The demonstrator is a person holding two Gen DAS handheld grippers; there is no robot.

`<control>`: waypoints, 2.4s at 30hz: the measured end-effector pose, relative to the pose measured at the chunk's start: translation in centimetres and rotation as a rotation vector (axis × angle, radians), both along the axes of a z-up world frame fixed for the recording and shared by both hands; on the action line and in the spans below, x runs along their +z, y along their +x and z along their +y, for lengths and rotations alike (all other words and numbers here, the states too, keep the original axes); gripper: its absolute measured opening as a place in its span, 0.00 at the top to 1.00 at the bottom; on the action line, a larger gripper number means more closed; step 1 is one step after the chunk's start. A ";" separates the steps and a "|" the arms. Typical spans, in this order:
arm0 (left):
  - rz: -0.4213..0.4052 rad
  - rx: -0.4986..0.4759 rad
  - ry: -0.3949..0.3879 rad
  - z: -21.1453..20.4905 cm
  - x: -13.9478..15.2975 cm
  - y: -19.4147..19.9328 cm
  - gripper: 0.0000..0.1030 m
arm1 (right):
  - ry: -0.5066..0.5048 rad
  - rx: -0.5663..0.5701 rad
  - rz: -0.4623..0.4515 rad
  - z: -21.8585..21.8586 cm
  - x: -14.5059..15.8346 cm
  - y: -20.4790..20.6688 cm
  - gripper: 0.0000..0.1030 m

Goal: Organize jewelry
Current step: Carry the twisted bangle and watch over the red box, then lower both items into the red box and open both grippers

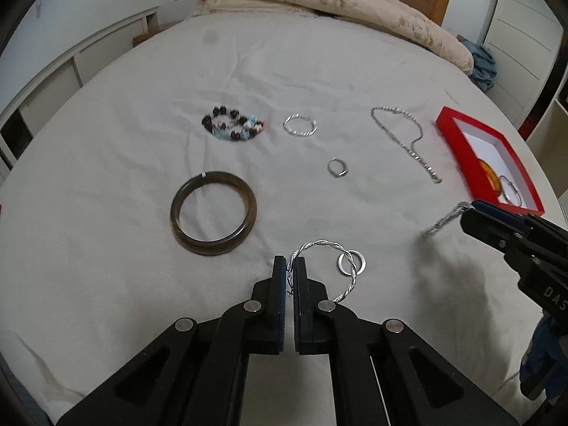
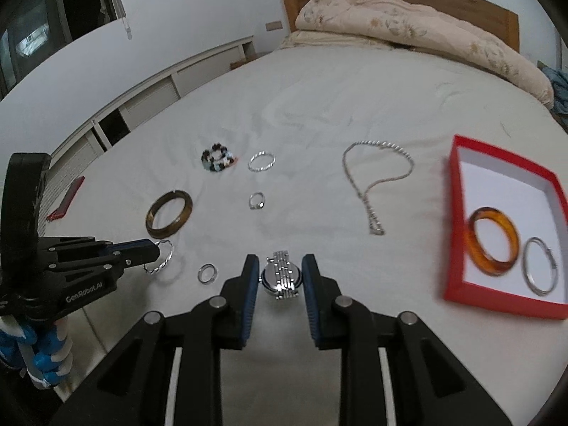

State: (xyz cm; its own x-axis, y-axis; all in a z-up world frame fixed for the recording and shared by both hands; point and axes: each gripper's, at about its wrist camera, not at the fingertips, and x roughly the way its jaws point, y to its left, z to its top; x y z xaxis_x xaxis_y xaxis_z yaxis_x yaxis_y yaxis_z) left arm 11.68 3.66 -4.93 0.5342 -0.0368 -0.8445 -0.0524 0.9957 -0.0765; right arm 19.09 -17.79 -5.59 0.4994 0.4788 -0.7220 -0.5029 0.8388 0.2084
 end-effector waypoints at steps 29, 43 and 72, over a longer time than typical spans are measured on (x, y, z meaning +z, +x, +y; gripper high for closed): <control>-0.110 -0.286 -0.077 -20.3 4.5 13.7 0.97 | -0.025 -0.330 -0.110 -18.9 4.4 6.7 0.78; -0.042 -0.387 0.034 -27.8 -1.5 21.3 0.97 | -0.083 -0.414 0.046 -24.0 -3.0 14.2 0.77; -0.096 -0.378 0.045 -26.8 3.6 15.3 0.80 | -0.103 -0.451 -0.007 -23.5 3.3 7.6 0.64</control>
